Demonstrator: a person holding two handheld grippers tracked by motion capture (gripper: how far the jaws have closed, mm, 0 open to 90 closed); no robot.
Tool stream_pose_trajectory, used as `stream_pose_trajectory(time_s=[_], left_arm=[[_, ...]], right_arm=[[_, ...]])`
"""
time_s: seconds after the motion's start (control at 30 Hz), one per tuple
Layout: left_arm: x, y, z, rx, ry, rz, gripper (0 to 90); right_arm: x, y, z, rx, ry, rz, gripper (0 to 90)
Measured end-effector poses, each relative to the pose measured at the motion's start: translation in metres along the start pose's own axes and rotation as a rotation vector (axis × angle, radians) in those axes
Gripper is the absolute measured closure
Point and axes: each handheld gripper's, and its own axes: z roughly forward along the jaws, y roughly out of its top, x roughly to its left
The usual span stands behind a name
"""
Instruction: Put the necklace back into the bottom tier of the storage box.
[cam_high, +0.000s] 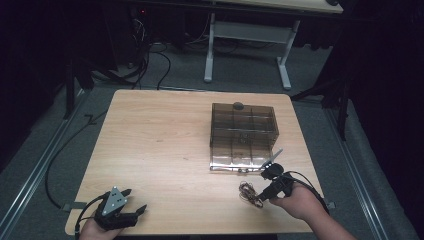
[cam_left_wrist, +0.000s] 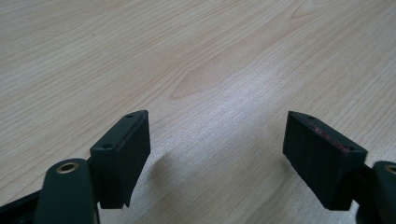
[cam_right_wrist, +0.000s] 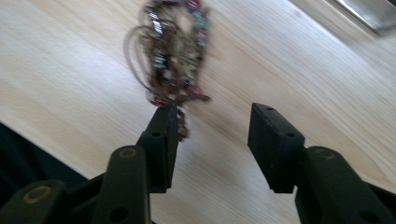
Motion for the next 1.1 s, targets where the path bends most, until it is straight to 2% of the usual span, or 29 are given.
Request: stream_pose_trajectory(time_s=[0.1,0.17,0.2,0.3,0.37,0.4,0.43,0.47,0.5,0.53,0.57,0.63,0.67,0.93,1.1], left_arm=[[0.000,0.000,0.000,0.001,-0.002,0.001,23.5],[0.000,0.000,0.000,0.002,-0.004,0.001,23.5],[0.000,0.000,0.000,0.001,-0.005,0.001,23.4],[0.000,0.000,0.000,0.000,-0.007,-0.001,23.4],[0.001,0.000,0.000,0.001,-0.008,-0.001,23.3],[0.001,0.000,0.000,0.001,-0.009,-0.001,23.3],[0.001,0.000,0.000,0.001,-0.009,-0.001,23.3],[0.001,0.000,0.000,0.000,-0.010,-0.003,23.3],[0.001,0.000,0.000,0.000,-0.011,-0.003,23.3],[0.001,0.000,0.000,0.000,-0.011,-0.003,23.3],[0.001,0.000,0.000,0.000,-0.011,-0.003,23.3],[0.001,0.000,0.000,0.001,-0.012,-0.003,23.3],[0.001,0.000,0.000,0.002,-0.014,-0.002,23.3],[0.001,0.000,0.000,0.004,-0.015,-0.001,23.3],[0.001,0.000,0.000,0.005,-0.015,0.000,23.3]], right_arm=[[0.007,0.006,0.003,0.009,-0.002,-0.043,47.3],[0.009,0.009,0.004,0.013,-0.004,-0.049,46.4],[0.013,0.014,0.010,0.022,0.000,-0.068,44.9],[0.015,0.021,0.017,0.032,0.000,-0.077,44.3],[0.017,0.024,0.021,0.037,0.000,-0.065,44.2],[0.015,0.027,0.024,0.032,0.000,-0.089,44.3],[0.016,0.028,0.025,0.039,0.001,-0.076,44.5],[0.015,0.031,0.027,0.043,0.001,-0.088,45.2],[0.019,0.032,0.028,0.062,0.003,-0.037,45.9],[0.019,0.032,0.028,0.062,0.003,-0.037,45.9],[0.018,0.034,0.031,0.062,0.000,-0.083,48.8],[0.018,0.035,0.032,0.067,-0.004,-0.085,50.4],[0.018,0.035,0.034,0.071,-0.012,-0.086,55.4],[0.018,0.036,0.036,0.073,-0.029,-0.095,68.3],[0.018,0.037,0.035,0.072,-0.034,-0.092,72.1]])
